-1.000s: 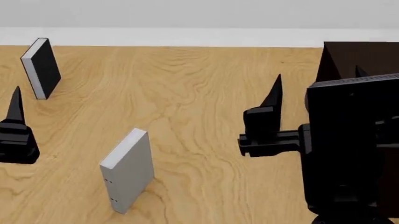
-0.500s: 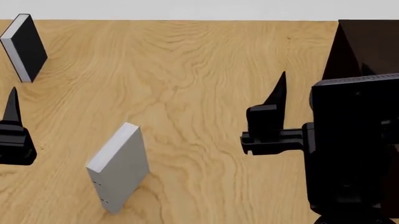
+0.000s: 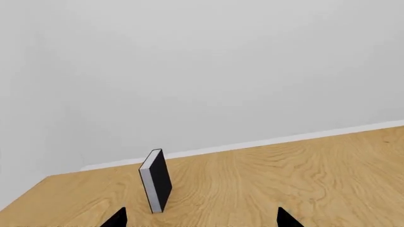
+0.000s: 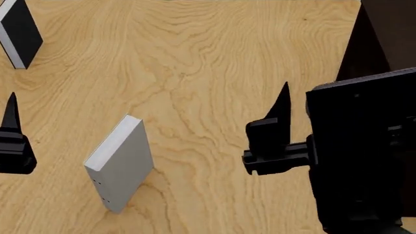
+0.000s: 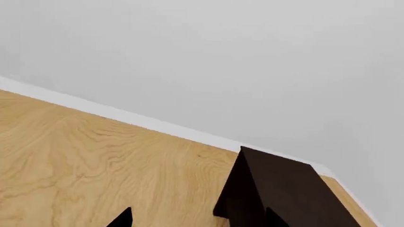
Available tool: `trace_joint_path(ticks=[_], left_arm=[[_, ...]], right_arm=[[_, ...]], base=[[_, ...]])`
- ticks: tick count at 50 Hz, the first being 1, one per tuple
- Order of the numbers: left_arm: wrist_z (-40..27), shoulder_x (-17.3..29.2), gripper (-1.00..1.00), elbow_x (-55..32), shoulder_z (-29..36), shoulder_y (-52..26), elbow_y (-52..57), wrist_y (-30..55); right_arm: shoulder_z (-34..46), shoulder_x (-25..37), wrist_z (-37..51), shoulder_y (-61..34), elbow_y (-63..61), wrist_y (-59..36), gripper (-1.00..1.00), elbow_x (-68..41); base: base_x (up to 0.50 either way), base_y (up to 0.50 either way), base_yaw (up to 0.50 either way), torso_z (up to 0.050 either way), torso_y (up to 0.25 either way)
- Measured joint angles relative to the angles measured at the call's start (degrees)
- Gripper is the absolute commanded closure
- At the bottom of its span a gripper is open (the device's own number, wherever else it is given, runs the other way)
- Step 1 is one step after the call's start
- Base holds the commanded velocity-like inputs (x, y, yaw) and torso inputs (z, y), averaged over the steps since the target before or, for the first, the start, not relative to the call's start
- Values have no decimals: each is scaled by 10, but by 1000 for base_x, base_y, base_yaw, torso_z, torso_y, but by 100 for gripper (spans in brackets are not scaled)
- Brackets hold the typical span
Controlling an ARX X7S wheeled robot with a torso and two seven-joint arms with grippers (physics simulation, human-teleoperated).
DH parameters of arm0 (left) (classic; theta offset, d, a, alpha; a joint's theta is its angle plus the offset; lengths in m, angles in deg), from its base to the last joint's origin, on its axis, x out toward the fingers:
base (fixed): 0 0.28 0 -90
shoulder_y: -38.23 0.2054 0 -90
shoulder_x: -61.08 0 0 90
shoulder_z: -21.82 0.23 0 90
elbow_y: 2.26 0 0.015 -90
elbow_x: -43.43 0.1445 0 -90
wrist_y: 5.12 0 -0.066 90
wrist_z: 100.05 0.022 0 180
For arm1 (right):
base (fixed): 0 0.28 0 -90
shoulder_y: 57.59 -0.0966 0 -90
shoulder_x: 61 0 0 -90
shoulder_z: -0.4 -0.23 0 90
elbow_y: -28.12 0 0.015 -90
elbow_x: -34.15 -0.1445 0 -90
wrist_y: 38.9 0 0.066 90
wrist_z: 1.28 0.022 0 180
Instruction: Pick up the book on the right and place it on the cabinet shelf.
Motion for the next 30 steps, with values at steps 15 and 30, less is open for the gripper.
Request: trace_joint_path(ticks=[15,30], left_arm=[[-2,1,-100,-4,-1,6,8,-1],[-3,3,-100,-9,-3,14,13,-5]], right_arm=[[57,124,304,-55,18,77,-100,-419],[198,223,417,-153,-27,214,-100,-610]], base=[[0,0,0,0,0],[0,0,0,0,0]])
